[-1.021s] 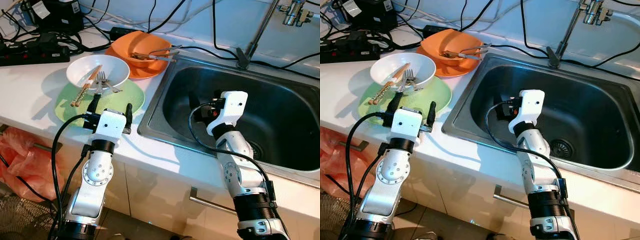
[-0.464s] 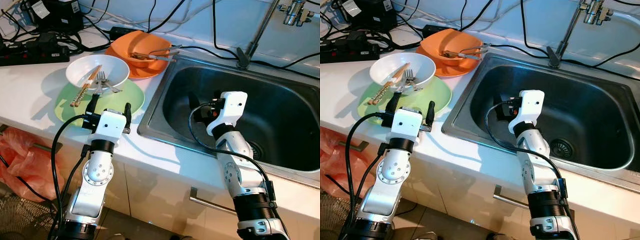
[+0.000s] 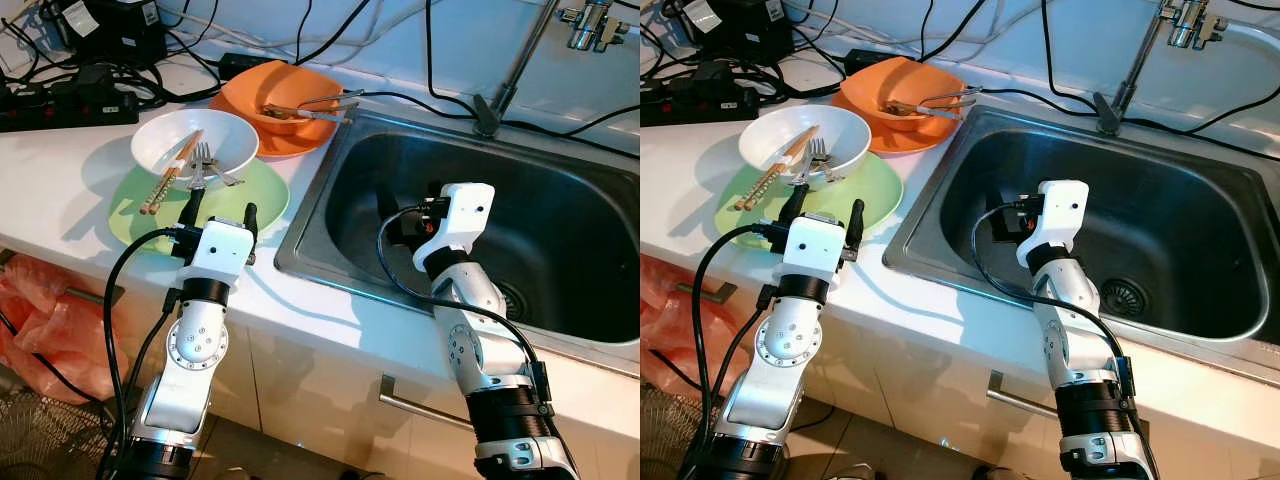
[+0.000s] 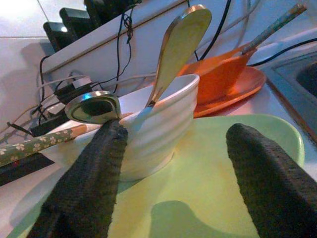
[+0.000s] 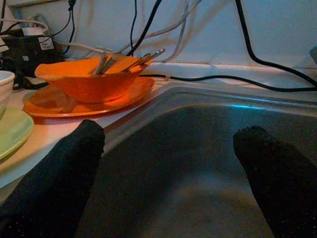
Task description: Kitchen organization
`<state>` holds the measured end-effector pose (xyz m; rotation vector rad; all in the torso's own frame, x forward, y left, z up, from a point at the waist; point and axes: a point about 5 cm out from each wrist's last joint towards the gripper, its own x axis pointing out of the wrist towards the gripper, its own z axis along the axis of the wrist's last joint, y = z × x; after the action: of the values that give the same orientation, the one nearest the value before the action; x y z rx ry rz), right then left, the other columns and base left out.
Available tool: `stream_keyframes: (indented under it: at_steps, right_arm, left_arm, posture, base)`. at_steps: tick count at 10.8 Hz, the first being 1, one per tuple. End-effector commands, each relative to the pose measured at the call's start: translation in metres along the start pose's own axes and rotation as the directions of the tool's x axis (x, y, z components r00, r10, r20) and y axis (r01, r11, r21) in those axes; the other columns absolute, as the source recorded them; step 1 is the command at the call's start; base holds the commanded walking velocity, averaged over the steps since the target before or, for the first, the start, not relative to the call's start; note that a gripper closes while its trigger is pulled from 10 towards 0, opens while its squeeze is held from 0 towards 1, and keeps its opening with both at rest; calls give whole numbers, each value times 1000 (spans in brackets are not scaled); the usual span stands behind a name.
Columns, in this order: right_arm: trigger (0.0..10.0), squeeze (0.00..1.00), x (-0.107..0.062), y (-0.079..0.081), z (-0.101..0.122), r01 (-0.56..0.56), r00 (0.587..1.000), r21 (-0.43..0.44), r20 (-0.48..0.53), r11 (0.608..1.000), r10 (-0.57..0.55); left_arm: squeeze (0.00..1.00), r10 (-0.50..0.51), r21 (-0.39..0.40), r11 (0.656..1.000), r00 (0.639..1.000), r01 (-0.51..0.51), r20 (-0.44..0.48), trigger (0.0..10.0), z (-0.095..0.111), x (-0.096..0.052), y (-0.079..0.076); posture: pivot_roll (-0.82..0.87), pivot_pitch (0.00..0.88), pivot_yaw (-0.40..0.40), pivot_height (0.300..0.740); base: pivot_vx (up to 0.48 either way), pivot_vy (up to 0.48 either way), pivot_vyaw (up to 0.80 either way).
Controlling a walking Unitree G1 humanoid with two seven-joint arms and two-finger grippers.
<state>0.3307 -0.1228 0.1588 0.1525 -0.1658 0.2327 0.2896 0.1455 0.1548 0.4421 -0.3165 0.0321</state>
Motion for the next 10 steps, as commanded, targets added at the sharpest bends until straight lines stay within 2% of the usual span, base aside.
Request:
stream_keyframes:
  at_steps: [1, 4, 5, 6, 8, 9, 10]
  right_arm:
    - [10000, 0, 0, 0, -2, -7, 1000, 7, -9, 1000, 7]
    - [10000, 0, 0, 0, -2, -8, 1000, 9, -11, 1000, 8]
    - [10000, 0, -1, 0, -2, -10, 1000, 8, -12, 1000, 10]
    - [10000, 0, 0, 0, -2, -11, 1000, 8, -13, 1000, 11]
    - [10000, 0, 0, 0, -3, -15, 1000, 9, -15, 1000, 15]
    - [10000, 0, 0, 0, -3, -18, 1000, 9, -16, 1000, 19]
    - [10000, 0, 0, 0, -3, -20, 1000, 8, -17, 1000, 20]
  left_arm:
    - [0, 4, -6, 1000, 1000, -4, -5, 0, -1, -2, -3]
    - [0, 45, 14, 999, 999, -45, -14, 0, -5, -5, 4]
    - [0, 62, 27, 998, 998, -62, -15, 8941, -5, -7, 5]
    - [0, 73, 33, 997, 997, -72, -22, 10000, -8, -10, 7]
    - [0, 101, 47, 994, 995, -100, -13, 10000, -7, -12, 11]
    - [0, 110, 51, 993, 994, -110, -1, 2314, -5, -11, 12]
    - [0, 120, 52, 991, 993, -120, 8, 0, -4, -12, 13]
  posture:
    - [72, 83, -70, 740]
    - [73, 85, -71, 740]
    - [73, 85, -71, 740]
    - [75, 86, -73, 740]
    - [77, 83, -76, 740]
    - [77, 83, -76, 740]
    - [76, 84, -78, 740]
  base:
    - [0, 0, 0]
    - [0, 0, 0]
    - [0, 0, 0]
    - [0, 0, 0]
    - [0, 0, 0]
    - [0, 0, 0]
    - [0, 0, 0]
